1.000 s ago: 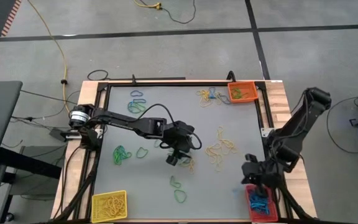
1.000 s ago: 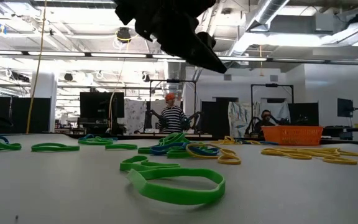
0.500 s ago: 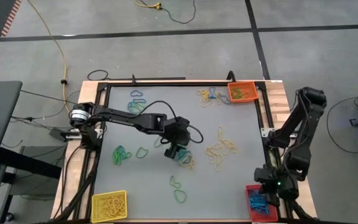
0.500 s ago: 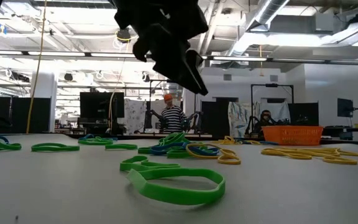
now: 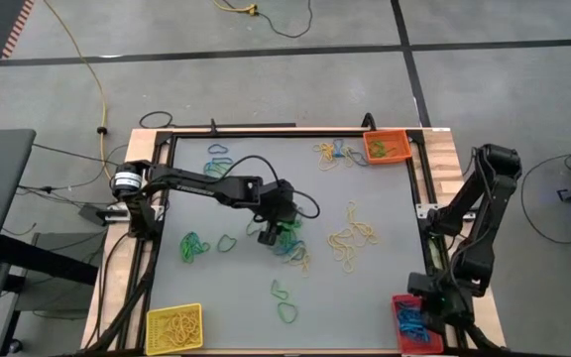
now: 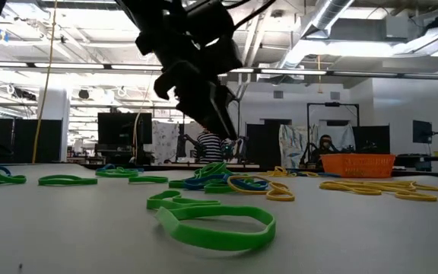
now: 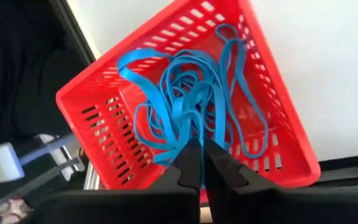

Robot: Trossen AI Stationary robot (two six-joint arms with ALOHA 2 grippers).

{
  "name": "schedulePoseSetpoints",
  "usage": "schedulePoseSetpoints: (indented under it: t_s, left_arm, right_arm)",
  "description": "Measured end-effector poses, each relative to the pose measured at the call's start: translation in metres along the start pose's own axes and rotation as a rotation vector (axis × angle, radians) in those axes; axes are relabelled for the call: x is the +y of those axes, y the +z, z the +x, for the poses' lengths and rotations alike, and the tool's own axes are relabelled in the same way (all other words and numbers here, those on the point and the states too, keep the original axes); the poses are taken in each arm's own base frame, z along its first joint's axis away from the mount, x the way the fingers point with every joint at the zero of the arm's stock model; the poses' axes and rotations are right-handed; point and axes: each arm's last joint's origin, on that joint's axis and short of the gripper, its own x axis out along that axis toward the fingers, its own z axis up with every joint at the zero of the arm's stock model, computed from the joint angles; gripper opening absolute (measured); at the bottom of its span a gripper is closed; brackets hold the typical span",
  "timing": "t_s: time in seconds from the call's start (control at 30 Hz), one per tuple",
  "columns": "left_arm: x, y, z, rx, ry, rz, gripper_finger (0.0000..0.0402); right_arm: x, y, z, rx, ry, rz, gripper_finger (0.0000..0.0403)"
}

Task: Sort rubber bands into baskets
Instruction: Put the blue rubber band into the red bin

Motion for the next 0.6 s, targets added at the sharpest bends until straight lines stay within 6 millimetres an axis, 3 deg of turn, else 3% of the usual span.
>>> schedulePoseSetpoints:
  t_s: [0.23, 0.6]
  left_arm:
    - [0.001, -0.009, 0.005, 0.027, -0.014, -0.020, 0.0181]
    - [0.006, -0.019, 0.004, 0.114, 0.013, -0.091, 0.0181]
  right_arm:
    - [0.000, -0.002, 0.000, 0.017, 0.003, 0.071, 0.0100]
    - [0.000, -0.004, -0.001, 0.032, -0.001, 0.111, 0.0243]
